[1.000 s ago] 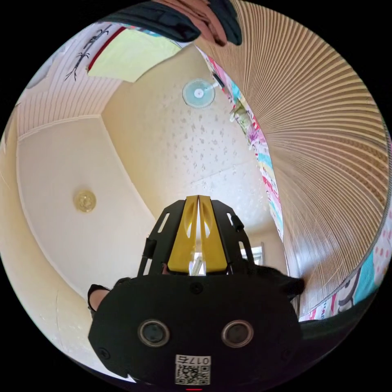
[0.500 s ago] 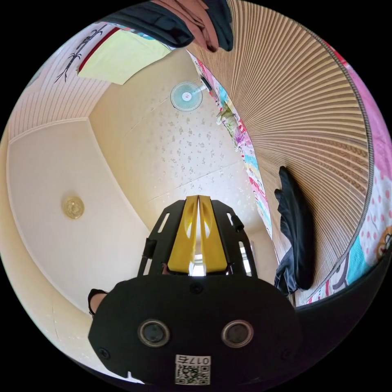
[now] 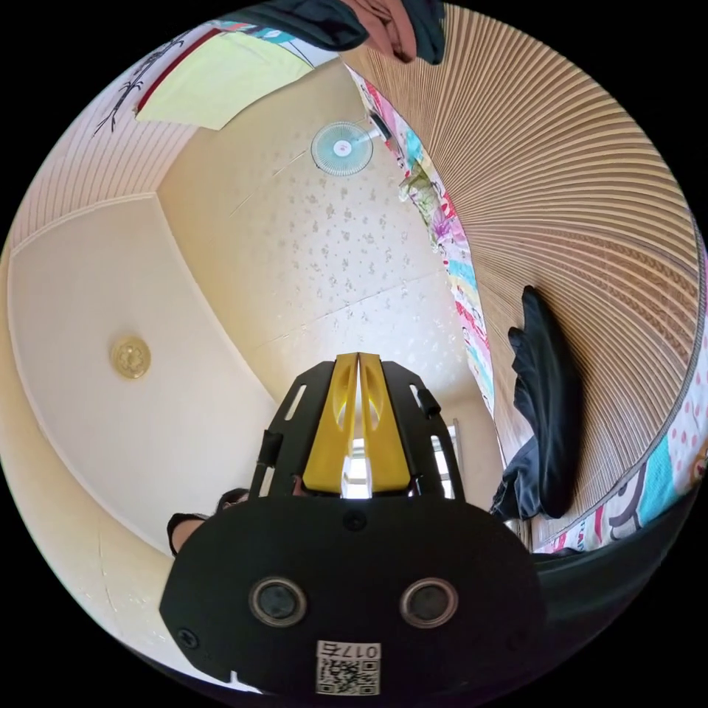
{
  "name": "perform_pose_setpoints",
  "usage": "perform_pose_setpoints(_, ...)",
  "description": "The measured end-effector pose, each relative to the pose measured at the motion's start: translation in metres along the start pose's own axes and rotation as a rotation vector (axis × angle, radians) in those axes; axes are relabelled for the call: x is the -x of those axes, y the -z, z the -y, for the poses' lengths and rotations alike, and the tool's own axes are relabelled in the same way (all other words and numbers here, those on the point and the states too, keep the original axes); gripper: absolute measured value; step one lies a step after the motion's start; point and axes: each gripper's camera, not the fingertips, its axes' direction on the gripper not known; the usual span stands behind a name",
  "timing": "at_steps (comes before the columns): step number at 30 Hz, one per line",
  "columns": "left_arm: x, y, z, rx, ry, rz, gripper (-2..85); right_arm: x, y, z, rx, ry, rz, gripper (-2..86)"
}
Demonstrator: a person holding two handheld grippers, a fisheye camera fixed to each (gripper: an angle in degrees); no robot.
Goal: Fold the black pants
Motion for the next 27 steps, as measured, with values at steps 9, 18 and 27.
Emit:
perform_pose_setpoints(9,-0.131,-0.04,-0.126,0.529,-0.869,-0.444,3.9,-0.037,-0.055,-0.012,0.179,-0.006,0.041,0.4)
perform_pose_setpoints(18,-0.211,-0.024,-0.279,0.65,-1.241,-1.252,3.7,-0.047,-0.193,-0.047,0.7,0.148,0.14,1.1)
perform_pose_setpoints(27,-0.244,-0.054,-0.412,0.815,-1.034,-2.18,3.8,-0.035,-0.335,-0.196,1.385,0.23,0.178,11.3)
